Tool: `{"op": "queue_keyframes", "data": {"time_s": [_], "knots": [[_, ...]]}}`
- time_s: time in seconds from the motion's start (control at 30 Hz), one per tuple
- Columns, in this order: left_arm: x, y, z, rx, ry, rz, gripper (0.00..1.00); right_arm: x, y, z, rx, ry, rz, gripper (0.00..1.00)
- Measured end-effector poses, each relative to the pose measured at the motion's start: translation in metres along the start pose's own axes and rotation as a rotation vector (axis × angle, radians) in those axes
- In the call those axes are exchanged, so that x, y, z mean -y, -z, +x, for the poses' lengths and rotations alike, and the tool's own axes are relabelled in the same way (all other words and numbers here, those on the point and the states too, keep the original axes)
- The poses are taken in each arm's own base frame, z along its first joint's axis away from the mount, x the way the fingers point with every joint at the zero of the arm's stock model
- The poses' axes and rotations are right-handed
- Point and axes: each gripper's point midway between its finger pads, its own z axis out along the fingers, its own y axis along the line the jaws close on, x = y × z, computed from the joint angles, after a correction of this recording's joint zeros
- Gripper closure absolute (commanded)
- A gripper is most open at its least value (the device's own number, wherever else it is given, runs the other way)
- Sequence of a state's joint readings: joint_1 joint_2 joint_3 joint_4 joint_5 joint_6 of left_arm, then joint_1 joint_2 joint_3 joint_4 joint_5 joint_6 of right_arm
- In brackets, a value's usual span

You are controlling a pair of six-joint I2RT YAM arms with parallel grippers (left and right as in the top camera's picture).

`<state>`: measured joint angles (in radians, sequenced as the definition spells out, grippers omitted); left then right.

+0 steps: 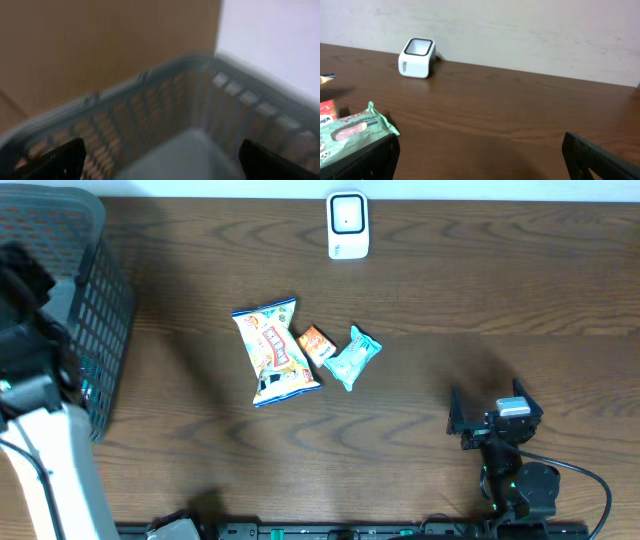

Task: Scan the item barcode
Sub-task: 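Reach the left gripper into the basket and grasp the teal mouthwash bottle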

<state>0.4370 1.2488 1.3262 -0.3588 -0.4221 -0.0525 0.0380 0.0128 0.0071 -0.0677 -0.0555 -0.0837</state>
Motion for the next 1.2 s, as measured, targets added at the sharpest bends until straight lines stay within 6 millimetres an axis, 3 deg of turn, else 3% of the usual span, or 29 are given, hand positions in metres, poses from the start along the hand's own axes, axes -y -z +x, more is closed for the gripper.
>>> {"op": "queue_keyframes", "data": {"time_s": [0.17,0.33,0.43,0.53,0.63,1.0,1.2], "knots": [[-0.036,-0.047,0.043,-0.169,0.135,-0.035,0.02,0.000,0.000,0.000,0.000,0.000,0.000,0.01],[-0.055,-0.086,0.082,-0.309,0.220,0.025,0.02,0.000,0.000,0.000,0.000,0.000,0.000,0.01],[-0.054,-0.101,0.130,-0.473,0.117,0.083,0.02,0.000,0.000,0.000,0.000,0.000,0.000,0.01],[-0.045,-0.106,0.178,-0.628,-0.032,0.166,0.02,0.000,0.000,0.000,0.000,0.000,0.000,0.01],[-0.038,-0.114,0.204,-0.692,-0.133,0.238,0.02,0.000,0.000,0.000,0.000,0.000,0.000,0.01],[-0.028,-0.114,0.233,-0.735,-0.422,0.425,0.02,0.000,0.000,0.000,0.000,0.000,0.000,0.01],[-0.024,-0.117,0.278,-0.831,-0.494,0.498,0.02,0.000,0.000,0.000,0.000,0.000,0.000,0.01]]}}
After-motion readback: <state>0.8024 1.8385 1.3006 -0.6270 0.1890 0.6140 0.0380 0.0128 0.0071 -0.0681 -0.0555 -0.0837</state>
